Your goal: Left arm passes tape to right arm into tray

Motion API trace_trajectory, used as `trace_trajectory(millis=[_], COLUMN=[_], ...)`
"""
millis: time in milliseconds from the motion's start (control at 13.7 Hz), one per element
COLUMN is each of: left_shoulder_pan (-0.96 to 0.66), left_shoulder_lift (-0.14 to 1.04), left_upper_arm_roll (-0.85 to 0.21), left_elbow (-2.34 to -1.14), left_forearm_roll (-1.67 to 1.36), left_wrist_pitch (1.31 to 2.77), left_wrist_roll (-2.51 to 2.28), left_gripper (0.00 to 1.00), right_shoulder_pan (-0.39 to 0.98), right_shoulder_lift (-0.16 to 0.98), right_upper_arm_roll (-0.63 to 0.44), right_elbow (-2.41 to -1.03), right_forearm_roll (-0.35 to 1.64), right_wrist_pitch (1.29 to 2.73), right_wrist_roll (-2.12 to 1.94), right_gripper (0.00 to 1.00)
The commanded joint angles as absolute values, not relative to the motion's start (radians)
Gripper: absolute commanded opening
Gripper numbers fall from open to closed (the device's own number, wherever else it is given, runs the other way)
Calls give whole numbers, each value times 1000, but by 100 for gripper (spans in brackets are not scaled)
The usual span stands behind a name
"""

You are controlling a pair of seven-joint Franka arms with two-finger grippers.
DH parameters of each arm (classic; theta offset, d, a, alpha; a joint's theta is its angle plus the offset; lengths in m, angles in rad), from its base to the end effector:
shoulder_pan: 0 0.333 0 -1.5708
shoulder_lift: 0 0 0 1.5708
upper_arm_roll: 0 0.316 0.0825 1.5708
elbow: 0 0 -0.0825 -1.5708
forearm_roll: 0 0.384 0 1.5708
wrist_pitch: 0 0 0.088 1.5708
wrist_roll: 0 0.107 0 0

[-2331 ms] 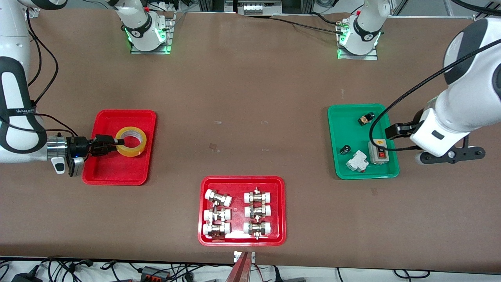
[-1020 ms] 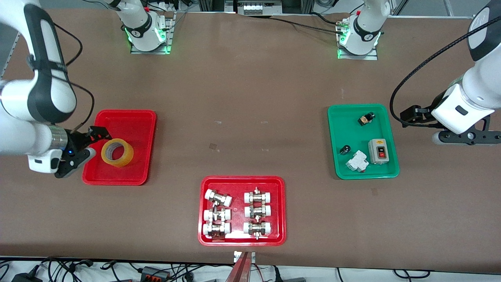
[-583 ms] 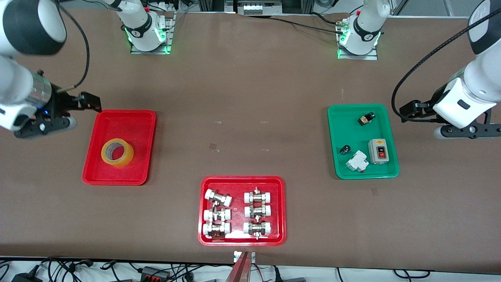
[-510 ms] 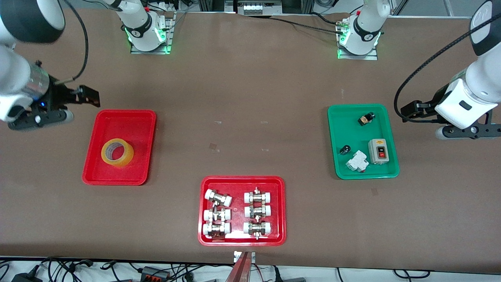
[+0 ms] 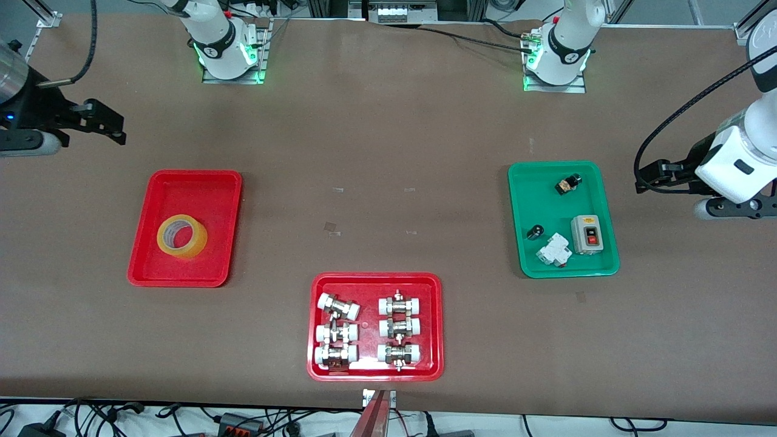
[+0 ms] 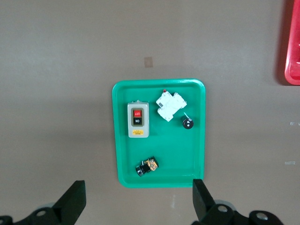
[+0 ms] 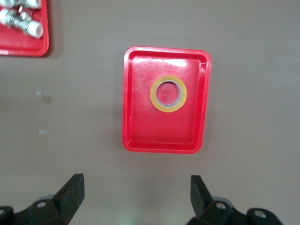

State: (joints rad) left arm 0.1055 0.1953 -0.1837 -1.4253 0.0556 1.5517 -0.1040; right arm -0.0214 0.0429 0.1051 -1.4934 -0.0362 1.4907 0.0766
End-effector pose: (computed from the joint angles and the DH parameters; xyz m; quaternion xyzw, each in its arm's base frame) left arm 0.6089 -0.0308 0.5792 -0.9993 -0.0136 0.0318 0.0130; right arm 0.5584 0.0413 0.6302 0.9996 0.0025 -0.0213 0.0176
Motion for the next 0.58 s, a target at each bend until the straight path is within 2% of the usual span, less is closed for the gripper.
trace_trajectory(millis=[0, 146, 510], left_shoulder_pan=[117, 114, 104], left_shoulder_lift=[170, 172, 172], left_upper_arm_roll=[-186, -186, -187], left_elbow=[-1417, -1419, -1417], left_forearm_roll=[32, 32, 32], left_wrist_pitch=[1551, 1551, 1549], left_wrist_roll=[-61, -60, -64], left_gripper=[100, 100, 100], right_shoulder_pan=[-34, -47, -49], right_shoulder_lift=[46, -18, -29], right_upper_arm_roll=[112, 107, 106], right_elbow=[-1508, -1613, -1611], right_forearm_roll=[-19, 8, 5], right_wrist_pitch=[1511, 1612, 1603], right_wrist_roll=[155, 155, 135], right_gripper=[100, 100, 100])
